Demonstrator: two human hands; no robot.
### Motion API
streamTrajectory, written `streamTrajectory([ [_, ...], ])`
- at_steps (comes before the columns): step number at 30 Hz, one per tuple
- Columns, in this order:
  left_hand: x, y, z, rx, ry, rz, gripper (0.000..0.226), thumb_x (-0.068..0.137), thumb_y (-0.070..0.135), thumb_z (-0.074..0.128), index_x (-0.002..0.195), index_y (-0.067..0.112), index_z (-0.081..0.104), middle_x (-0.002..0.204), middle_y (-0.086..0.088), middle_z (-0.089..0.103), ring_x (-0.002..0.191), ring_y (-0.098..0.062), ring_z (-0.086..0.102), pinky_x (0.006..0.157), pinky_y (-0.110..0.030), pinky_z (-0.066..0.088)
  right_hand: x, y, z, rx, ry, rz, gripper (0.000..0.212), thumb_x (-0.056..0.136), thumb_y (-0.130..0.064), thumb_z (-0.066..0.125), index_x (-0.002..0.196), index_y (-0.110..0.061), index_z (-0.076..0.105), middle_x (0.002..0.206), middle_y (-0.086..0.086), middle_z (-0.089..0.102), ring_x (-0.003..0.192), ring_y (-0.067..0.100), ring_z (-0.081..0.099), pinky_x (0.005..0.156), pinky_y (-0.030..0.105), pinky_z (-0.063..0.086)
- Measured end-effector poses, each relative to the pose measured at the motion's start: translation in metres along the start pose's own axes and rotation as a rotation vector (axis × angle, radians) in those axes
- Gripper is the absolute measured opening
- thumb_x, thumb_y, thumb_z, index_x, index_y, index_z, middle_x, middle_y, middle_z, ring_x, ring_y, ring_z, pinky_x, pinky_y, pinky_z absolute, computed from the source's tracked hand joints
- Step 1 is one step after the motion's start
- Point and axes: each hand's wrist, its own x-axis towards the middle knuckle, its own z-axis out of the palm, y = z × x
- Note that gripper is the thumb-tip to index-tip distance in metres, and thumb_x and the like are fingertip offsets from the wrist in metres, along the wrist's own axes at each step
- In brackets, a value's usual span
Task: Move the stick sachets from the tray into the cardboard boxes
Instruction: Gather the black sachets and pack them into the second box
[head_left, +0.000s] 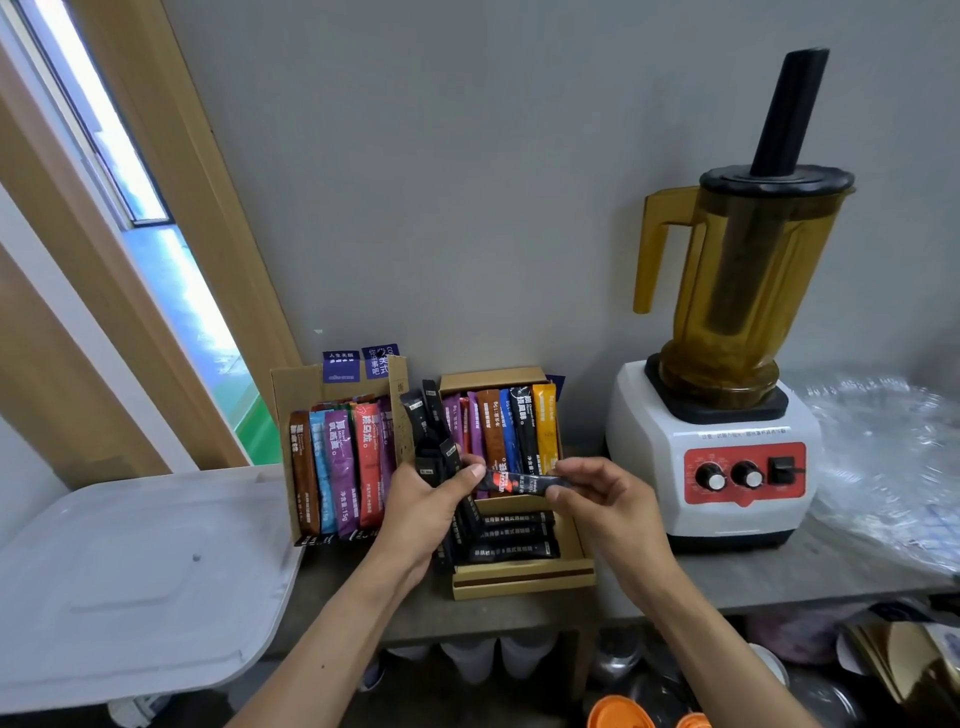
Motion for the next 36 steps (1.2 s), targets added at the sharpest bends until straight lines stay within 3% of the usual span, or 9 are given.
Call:
streamTrajectory([
  [8, -0.001, 0.004, 0.0, -0.055, 0.032, 0.0, 0.016, 0.093, 0.02, 0.077, 0.108, 0.016, 0.074, 0.105, 0.002, 0.08, 0.104, -0.012, 0.075, 0.078, -0.027, 0.059, 0.008, 0.0, -0.006, -0.147, -0.024, -0.005, 0.014, 0.09, -0.009, 0.079, 0.098, -0.02, 0.081, 0.1, -0.001, 0.081, 0.099, 0.013, 0.077, 0.081, 0.032, 0.063],
  [12, -0.003, 0.012, -0.004, -0.096, 0.019, 0.007, 0.011, 0.098, 0.019, 0.071, 0.108, 0.02, 0.072, 0.097, 0.004, 0.081, 0.096, -0.005, 0.076, 0.074, -0.024, 0.06, 0.012, 0.005, -0.007, -0.452, -0.076, -0.006, 0.013, 0.091, -0.015, 0.079, 0.095, -0.027, 0.078, 0.1, -0.008, 0.078, 0.1, 0.007, 0.074, 0.077, 0.024, 0.063],
  [16, -0.003, 0.012, -0.005, -0.068, -0.04, -0.056, 0.016, 0.097, 0.021, 0.071, 0.11, 0.011, 0.073, 0.094, -0.006, 0.08, 0.099, -0.018, 0.078, 0.074, -0.031, 0.061, 0.012, 0.015, 0.009, -0.75, -0.077, -0.169, 0.011, 0.09, -0.026, 0.081, 0.098, -0.031, 0.075, 0.109, -0.016, 0.07, 0.104, 0.004, 0.068, 0.083, 0.025, 0.062],
  [20, -0.006, 0.009, -0.005, -0.015, -0.099, -0.071, 0.016, 0.096, 0.022, 0.074, 0.103, 0.008, 0.074, 0.09, -0.007, 0.08, 0.098, -0.021, 0.078, 0.091, -0.041, 0.059, 0.015, 0.014, 0.017, -1.049, -0.003, -0.343, 0.018, 0.091, -0.042, 0.076, 0.107, -0.034, 0.075, 0.115, -0.02, 0.065, 0.109, 0.0, 0.059, 0.086, 0.02, 0.053],
  [22, -0.008, 0.009, -0.006, 0.014, -0.16, -0.061, 0.015, 0.095, 0.024, 0.074, 0.104, 0.012, 0.074, 0.083, -0.006, 0.076, 0.089, -0.023, 0.076, 0.092, -0.042, 0.058, 0.016, 0.002, 0.019, -0.865, 0.066, -0.307, 0.02, 0.095, -0.045, 0.07, 0.111, -0.034, 0.073, 0.113, -0.023, 0.065, 0.107, -0.003, 0.06, 0.086, 0.021, 0.053],
  [26, -0.012, 0.011, -0.003, 0.165, -0.279, -0.027, 0.013, 0.095, 0.023, 0.075, 0.103, 0.013, 0.072, 0.068, 0.003, 0.071, 0.069, -0.013, 0.066, 0.078, -0.028, 0.057, 0.021, -0.038, 0.029, -0.178, -0.017, -0.136, 0.021, 0.101, -0.039, 0.064, 0.12, -0.03, 0.069, 0.104, -0.013, 0.077, 0.096, 0.005, 0.074, 0.072, 0.022, 0.06],
  [30, -0.013, 0.013, 0.002, 0.242, -0.326, -0.007, 0.008, 0.094, 0.019, 0.076, 0.092, 0.015, 0.071, 0.061, 0.004, 0.067, 0.064, -0.012, 0.063, 0.07, -0.022, 0.056, 0.026, -0.051, 0.029, -0.099, -0.011, -0.124, 0.021, 0.101, -0.024, 0.067, 0.121, -0.028, 0.069, 0.102, -0.009, 0.078, 0.09, 0.011, 0.076, 0.064, 0.021, 0.059],
  [33, -0.012, 0.012, -0.002, 0.206, -0.289, 0.001, 0.013, 0.096, 0.023, 0.074, 0.097, 0.01, 0.074, 0.063, 0.006, 0.069, 0.067, -0.012, 0.064, 0.069, -0.017, 0.056, 0.027, -0.045, 0.018, -0.127, 0.009, -0.107, 0.023, 0.101, -0.016, 0.066, 0.122, -0.027, 0.069, 0.1, -0.006, 0.077, 0.086, 0.009, 0.074, 0.063, 0.025, 0.059],
  [36, -0.01, 0.011, -0.005, 0.18, -0.231, 0.005, 0.022, 0.098, 0.028, 0.071, 0.092, 0.007, 0.077, 0.063, 0.005, 0.068, 0.069, -0.015, 0.064, 0.076, -0.024, 0.056, 0.025, -0.039, 0.009, -0.124, -0.011, -0.088, 0.025, 0.101, -0.01, 0.065, 0.121, -0.025, 0.071, 0.1, -0.005, 0.077, 0.085, 0.01, 0.073, 0.066, 0.03, 0.06],
])
